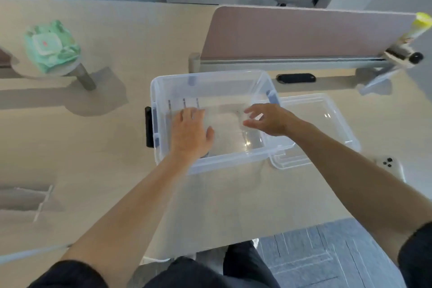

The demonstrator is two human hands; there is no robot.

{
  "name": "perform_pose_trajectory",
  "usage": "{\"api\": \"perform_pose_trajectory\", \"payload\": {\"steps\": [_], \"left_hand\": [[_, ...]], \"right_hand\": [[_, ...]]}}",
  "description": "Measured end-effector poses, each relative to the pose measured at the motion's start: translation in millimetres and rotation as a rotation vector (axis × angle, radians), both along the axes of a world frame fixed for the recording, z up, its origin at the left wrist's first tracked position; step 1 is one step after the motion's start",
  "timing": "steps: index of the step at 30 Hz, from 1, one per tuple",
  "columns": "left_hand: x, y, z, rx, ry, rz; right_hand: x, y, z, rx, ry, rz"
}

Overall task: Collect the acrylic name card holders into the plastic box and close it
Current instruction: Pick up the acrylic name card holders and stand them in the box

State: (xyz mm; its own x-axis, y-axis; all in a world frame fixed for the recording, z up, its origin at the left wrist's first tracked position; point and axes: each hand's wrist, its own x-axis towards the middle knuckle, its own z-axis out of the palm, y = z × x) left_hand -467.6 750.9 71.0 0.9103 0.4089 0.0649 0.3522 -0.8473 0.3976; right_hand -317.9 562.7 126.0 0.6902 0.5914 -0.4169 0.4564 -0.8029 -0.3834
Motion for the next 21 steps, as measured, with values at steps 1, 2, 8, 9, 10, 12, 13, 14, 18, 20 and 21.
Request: {"api": "perform_pose_trajectory", "payload": {"steps": [1, 2, 8, 9, 10, 12, 13, 14, 18, 20, 21], "left_hand": [[9, -15, 7, -0.077, 0.01, -0.049], [16, -30, 12, -0.15, 0.03, -0.085], [43, -76, 14, -0.218, 0.103, -0.187], [43, -74, 14, -0.224, 0.101, -0.163], [40, -71, 15, -0.229, 0.104, -0.124], [26, -60, 18, -0.226, 0.12, -0.018], [17, -54, 19, -0.206, 0.126, 0.029], [8, -48, 20, -0.188, 0.136, 0.066], [-27, -25, 22, -0.202, 0.19, 0.136], [-35, -16, 17, -0.203, 0.221, 0.14], [-35, -10, 14, -0.2, 0.234, 0.133]], "right_hand": [[-3, -19, 12, -0.018, -0.031, -0.022], [-6, -38, 22, -0.033, -0.062, -0.038], [-6, -124, 44, -0.062, -0.149, -0.091], [-3, -127, 42, -0.044, -0.148, -0.075], [0, -126, 39, -0.016, -0.139, -0.05], [4, -115, 30, 0.065, -0.114, 0.007], [5, -104, 25, 0.1, -0.098, 0.032], [6, -92, 19, 0.122, -0.076, 0.059], [5, -24, -2, 0.137, 0.004, 0.197], [6, 11, -12, 0.135, 0.007, 0.243], [7, 27, -16, 0.135, 0.007, 0.251]]}}
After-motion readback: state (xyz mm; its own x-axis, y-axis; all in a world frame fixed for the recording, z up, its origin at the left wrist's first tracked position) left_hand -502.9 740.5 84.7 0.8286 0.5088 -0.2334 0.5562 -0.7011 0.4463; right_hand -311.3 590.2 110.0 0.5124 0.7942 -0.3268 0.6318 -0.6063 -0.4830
